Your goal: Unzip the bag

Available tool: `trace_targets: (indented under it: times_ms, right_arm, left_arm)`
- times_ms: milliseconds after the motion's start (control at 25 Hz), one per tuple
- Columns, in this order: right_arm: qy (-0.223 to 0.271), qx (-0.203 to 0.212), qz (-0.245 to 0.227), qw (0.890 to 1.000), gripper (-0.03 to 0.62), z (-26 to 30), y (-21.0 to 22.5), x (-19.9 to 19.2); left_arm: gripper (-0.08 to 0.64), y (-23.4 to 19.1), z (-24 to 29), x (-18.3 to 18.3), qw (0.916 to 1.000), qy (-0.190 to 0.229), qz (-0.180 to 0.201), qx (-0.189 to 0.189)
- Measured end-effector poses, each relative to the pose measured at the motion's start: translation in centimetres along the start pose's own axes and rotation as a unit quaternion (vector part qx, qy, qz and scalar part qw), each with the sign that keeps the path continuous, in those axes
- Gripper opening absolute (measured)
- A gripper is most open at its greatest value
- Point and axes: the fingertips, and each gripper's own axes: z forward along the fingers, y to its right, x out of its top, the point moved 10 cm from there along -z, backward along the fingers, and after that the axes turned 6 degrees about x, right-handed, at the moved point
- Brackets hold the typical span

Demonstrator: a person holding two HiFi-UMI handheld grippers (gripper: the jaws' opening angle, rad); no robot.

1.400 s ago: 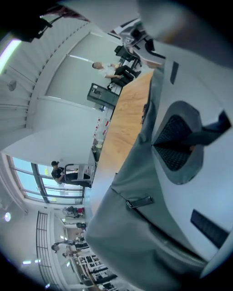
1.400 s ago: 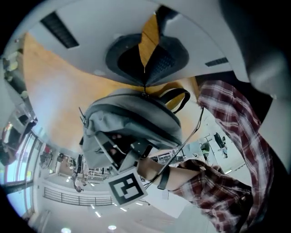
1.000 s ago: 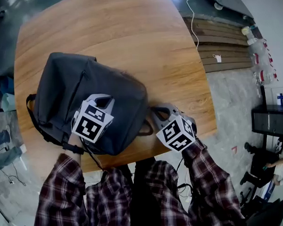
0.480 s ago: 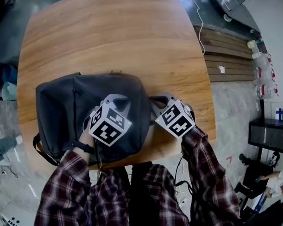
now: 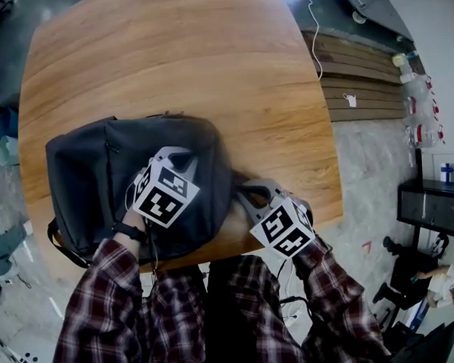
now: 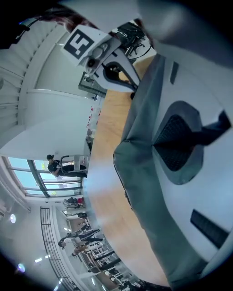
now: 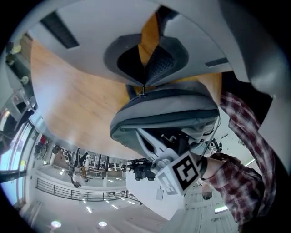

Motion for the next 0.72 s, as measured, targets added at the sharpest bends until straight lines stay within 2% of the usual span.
trace_targets:
  times_ms: [320, 480, 600, 720]
  right_arm:
    - [0.021, 0.035, 0.039, 0.998, 0.018, -1.2, -7.9, -1.4]
    - [0.029, 0.060, 0.039, 0.997, 0.018, -1.1, -10.8, -1.0]
    - [0.029, 0.052, 0.040, 0.997, 0.018, -0.8, -11.0, -1.1]
    - [0.024, 0.032, 0.034, 0.999, 0.018, -0.7, -9.7, -1.7]
  left_arm:
    - [0.009, -0.5, 1.2, 1.3, 0.9990, -0.001, -0.025, 0.037]
    - [0.009, -1.1, 1.8, 2.5, 0.9974, -0.003, -0.044, 0.057]
    - [0.009, -1.4, 2.4, 3.2, 0.9965, -0.002, -0.053, 0.065]
    - [0.009, -1.7, 1.9, 3.7, 0.9936, 0.033, -0.074, 0.079]
